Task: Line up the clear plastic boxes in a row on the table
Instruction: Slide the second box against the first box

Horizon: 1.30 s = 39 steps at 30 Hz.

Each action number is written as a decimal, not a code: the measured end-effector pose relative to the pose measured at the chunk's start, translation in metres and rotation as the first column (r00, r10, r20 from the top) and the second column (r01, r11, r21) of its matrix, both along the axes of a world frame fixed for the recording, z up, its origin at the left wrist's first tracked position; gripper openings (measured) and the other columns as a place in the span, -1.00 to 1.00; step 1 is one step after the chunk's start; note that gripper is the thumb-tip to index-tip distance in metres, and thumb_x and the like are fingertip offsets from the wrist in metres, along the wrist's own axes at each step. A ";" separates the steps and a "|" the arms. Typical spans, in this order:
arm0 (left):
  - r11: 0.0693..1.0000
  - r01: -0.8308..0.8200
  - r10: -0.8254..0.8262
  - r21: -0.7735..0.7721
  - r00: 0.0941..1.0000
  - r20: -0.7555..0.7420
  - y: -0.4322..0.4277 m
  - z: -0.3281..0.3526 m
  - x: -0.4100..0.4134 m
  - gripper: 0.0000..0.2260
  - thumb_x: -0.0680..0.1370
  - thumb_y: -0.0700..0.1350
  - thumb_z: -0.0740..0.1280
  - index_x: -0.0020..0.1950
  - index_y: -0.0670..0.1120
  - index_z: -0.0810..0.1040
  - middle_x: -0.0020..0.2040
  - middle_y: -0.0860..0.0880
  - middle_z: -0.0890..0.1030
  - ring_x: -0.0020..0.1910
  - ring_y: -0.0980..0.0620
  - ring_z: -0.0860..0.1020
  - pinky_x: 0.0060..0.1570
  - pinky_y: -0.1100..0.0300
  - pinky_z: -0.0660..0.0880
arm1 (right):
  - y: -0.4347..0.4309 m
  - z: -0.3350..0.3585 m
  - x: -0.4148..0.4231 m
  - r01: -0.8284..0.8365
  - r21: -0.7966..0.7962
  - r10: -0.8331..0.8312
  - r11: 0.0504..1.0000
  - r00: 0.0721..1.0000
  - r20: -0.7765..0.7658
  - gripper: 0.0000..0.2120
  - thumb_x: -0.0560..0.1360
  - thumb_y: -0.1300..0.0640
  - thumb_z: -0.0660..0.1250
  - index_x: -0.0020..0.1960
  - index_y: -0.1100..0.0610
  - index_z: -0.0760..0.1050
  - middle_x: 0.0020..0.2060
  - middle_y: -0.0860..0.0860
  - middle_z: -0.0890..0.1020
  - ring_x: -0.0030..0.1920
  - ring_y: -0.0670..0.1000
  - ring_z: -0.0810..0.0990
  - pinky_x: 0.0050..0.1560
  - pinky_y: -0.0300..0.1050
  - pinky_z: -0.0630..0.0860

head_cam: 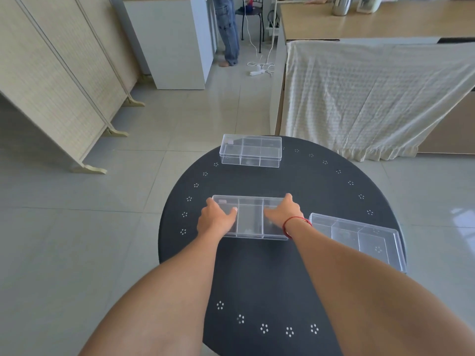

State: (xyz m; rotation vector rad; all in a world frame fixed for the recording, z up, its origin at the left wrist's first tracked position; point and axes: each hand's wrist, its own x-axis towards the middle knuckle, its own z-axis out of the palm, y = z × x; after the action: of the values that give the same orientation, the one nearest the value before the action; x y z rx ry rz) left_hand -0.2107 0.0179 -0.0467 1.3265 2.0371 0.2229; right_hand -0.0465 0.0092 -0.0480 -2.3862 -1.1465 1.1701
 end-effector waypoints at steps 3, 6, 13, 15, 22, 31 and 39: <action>0.988 0.127 -0.130 0.083 0.991 0.039 0.023 -0.004 0.003 -0.24 0.52 0.13 0.33 0.58 0.05 -0.04 0.48 -0.09 0.25 0.34 -0.20 0.43 0.20 -0.02 0.43 | 0.024 -0.004 0.001 0.024 0.051 -0.022 0.998 0.999 -0.040 -0.20 0.48 0.06 0.33 0.56 0.15 -0.05 0.45 0.17 0.28 0.34 0.27 0.45 0.26 0.05 0.42; 0.969 0.207 -0.218 0.134 0.973 0.073 0.049 -0.014 0.002 -0.27 0.48 0.16 0.36 0.54 0.19 0.05 0.46 -0.07 0.21 0.29 -0.18 0.46 0.19 -0.06 0.49 | 0.048 -0.010 0.004 0.022 0.083 -0.015 0.996 0.997 -0.080 -0.05 0.46 0.08 0.37 0.59 0.13 -0.23 0.53 0.16 0.12 0.41 0.24 0.39 0.35 0.05 0.36; 0.966 0.257 -0.258 0.025 0.965 0.039 0.082 -0.036 -0.002 -0.25 0.38 0.26 0.40 0.51 0.21 0.18 0.50 -0.02 0.16 0.38 -0.15 0.39 0.26 -0.13 0.45 | 0.077 -0.029 0.006 0.015 0.046 -0.012 0.999 0.998 -0.069 -0.10 0.46 0.09 0.39 0.59 0.14 -0.12 0.55 0.12 0.13 0.45 0.22 0.33 0.38 0.09 0.40; 0.963 0.267 -0.267 0.025 0.963 0.020 0.084 -0.038 -0.002 -0.26 0.40 0.26 0.38 0.52 0.19 0.18 0.52 -0.03 0.14 0.40 -0.16 0.37 0.29 -0.10 0.44 | 0.079 -0.032 0.004 0.012 0.042 -0.010 0.999 0.999 -0.053 -0.13 0.46 0.07 0.40 0.58 0.13 -0.05 0.54 0.12 0.15 0.44 0.23 0.34 0.37 0.11 0.39; 0.861 0.457 -0.406 0.225 0.882 -0.240 0.080 -0.031 0.007 -0.45 0.54 0.08 0.35 0.50 0.00 0.33 0.57 -0.13 0.15 0.54 -0.10 0.18 0.38 0.00 0.34 | 0.075 -0.022 -0.008 -0.363 0.169 0.281 0.916 0.885 0.372 -0.55 0.51 0.23 0.24 0.40 0.12 0.38 0.50 0.12 0.26 0.47 0.17 0.27 0.38 0.05 0.30; 0.851 0.520 -0.506 0.067 0.848 -0.154 0.089 -0.036 0.013 -0.59 0.67 -0.09 0.16 0.53 -0.02 0.30 0.62 -0.07 0.02 0.60 -0.03 0.02 0.34 -0.06 0.35 | 0.077 -0.037 -0.007 -0.467 0.006 0.454 0.884 0.862 0.226 -0.29 0.55 0.31 0.15 0.61 0.13 -0.08 0.61 0.08 -0.12 0.61 0.13 -0.14 0.59 0.06 0.01; 0.853 0.512 -0.500 0.101 0.858 -0.119 0.109 -0.042 0.018 -0.59 0.67 -0.10 0.17 0.53 -0.03 0.29 0.62 -0.08 0.01 0.60 -0.03 -0.02 0.40 -0.05 0.29 | 0.094 -0.041 -0.003 -0.441 0.011 0.427 0.897 0.873 0.235 -0.30 0.57 0.29 0.16 0.61 0.11 -0.09 0.61 0.08 -0.13 0.61 0.13 -0.15 0.58 0.07 0.00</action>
State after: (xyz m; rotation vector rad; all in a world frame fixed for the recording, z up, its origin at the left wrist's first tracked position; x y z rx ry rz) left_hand -0.1929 0.1265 -0.0886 1.9339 1.6828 0.0538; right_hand -0.0497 0.1033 -0.0892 -2.3243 -1.8434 0.9669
